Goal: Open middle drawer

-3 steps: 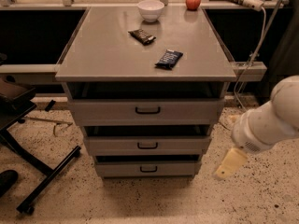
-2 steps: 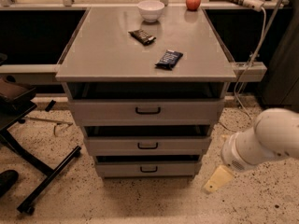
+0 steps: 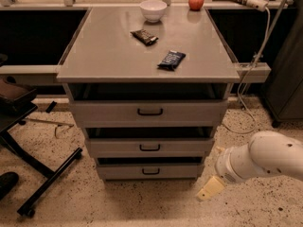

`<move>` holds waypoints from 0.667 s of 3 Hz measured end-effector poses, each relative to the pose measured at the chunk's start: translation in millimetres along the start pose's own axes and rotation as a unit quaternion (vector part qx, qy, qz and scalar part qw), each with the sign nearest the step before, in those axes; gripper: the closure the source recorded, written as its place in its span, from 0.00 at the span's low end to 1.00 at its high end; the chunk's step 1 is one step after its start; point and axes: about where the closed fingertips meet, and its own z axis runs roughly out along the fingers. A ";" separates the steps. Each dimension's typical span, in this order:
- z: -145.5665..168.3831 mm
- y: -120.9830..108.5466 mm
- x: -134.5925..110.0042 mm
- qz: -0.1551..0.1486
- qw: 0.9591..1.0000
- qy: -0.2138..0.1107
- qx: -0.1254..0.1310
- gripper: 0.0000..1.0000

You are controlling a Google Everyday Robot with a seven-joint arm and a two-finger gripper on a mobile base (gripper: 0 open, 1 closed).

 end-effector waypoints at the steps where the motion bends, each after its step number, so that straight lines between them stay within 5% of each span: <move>1: 15.1 -5.4 3.8 0.002 1.000 -0.009 -0.006 0.00; 2: 43.1 -18.6 7.4 0.011 0.999 -0.046 0.008 0.00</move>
Offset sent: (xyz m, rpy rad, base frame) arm 0.0638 -0.0037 -0.0695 0.1520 -0.1792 -0.0945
